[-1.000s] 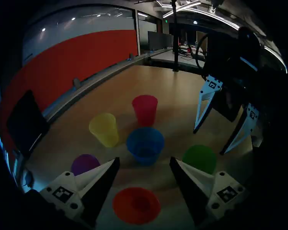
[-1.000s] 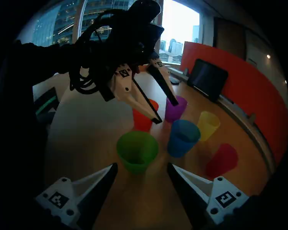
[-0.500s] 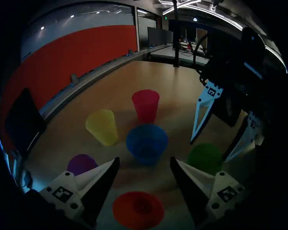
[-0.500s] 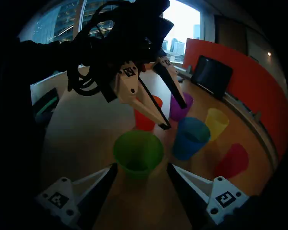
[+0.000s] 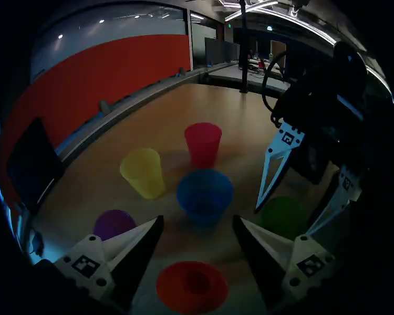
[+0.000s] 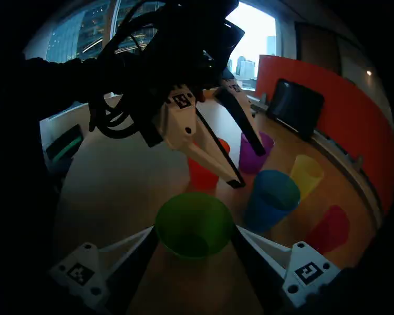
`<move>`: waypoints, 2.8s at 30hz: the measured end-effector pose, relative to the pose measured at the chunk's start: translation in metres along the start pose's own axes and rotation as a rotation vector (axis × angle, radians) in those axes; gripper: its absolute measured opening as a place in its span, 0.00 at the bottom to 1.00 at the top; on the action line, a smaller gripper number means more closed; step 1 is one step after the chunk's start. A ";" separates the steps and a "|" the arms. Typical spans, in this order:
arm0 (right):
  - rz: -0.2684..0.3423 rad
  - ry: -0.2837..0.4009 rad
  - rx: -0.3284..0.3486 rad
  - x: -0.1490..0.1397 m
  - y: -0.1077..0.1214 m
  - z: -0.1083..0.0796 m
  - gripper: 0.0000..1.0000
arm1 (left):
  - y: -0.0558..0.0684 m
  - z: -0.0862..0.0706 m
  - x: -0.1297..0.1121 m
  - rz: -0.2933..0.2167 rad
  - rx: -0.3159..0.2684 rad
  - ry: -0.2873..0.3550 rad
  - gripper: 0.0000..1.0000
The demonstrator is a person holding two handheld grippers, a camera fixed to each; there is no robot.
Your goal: Pour water
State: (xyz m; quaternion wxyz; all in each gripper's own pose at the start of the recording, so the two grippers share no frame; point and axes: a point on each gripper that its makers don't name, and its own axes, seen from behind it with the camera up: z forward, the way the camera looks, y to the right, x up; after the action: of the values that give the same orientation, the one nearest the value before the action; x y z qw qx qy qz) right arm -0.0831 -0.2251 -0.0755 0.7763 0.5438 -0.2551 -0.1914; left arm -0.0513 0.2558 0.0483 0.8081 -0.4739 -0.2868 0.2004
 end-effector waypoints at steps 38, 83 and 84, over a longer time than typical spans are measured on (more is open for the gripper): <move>0.047 0.104 -0.083 0.011 0.013 -0.075 0.92 | 0.009 0.016 0.001 0.008 -0.010 -0.019 0.97; 0.127 0.272 -0.206 0.038 0.037 -0.153 0.92 | 0.013 0.048 0.012 -0.043 -0.004 0.002 0.97; 0.126 0.273 -0.208 0.038 0.037 -0.154 0.92 | 0.012 0.048 0.012 -0.043 -0.002 0.002 0.97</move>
State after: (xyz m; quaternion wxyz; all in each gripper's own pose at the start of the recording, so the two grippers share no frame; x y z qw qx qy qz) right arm 0.0408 -0.1198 -0.0758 0.8661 0.4646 -0.1598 -0.0923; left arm -0.0749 0.3000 0.0594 0.8121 -0.4684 -0.2963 0.1822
